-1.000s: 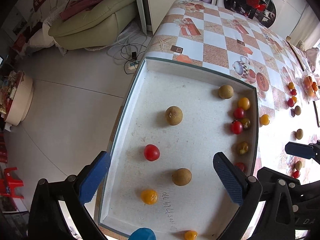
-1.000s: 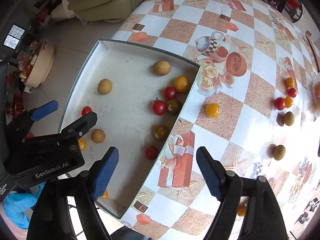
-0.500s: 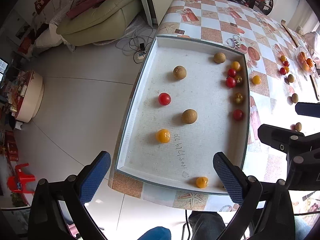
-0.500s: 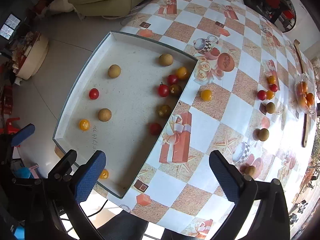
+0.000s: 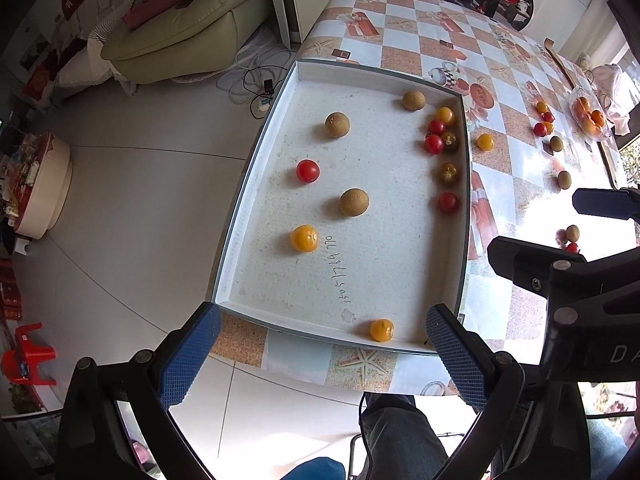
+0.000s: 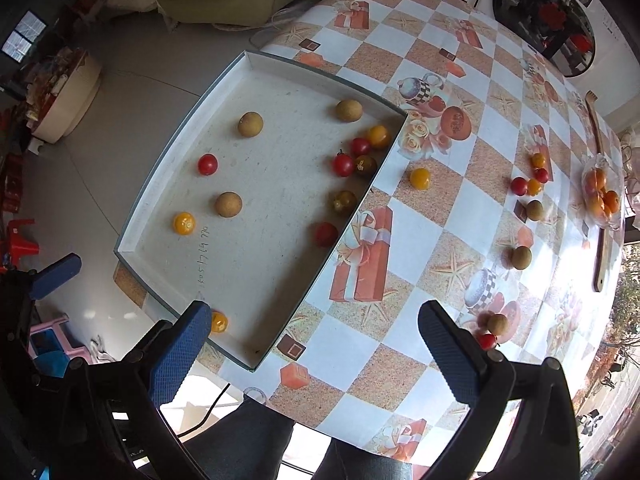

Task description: Organize fruits

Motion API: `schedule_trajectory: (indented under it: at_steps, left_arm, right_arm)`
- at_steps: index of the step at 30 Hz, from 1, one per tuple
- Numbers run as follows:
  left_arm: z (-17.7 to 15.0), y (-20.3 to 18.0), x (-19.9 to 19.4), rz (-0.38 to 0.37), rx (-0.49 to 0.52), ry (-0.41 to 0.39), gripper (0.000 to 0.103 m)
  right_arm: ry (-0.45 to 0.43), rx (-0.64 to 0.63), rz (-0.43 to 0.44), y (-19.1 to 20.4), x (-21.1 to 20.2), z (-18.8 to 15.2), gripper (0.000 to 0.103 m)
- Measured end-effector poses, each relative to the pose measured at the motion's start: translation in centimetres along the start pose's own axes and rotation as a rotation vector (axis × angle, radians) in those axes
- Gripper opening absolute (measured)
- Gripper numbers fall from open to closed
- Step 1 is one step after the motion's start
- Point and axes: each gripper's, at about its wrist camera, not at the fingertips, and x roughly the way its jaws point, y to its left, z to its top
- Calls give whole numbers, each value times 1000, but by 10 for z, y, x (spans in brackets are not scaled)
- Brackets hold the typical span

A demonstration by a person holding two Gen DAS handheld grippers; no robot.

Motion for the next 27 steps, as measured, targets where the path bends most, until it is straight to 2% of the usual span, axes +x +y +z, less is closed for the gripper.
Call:
schedule_trajectory:
  at_steps: [27]
  left_arm:
    - [-12, -2, -4, -5, 19, 0, 103]
  right_arm:
    - [-14, -9, -12, 10, -4, -6, 103]
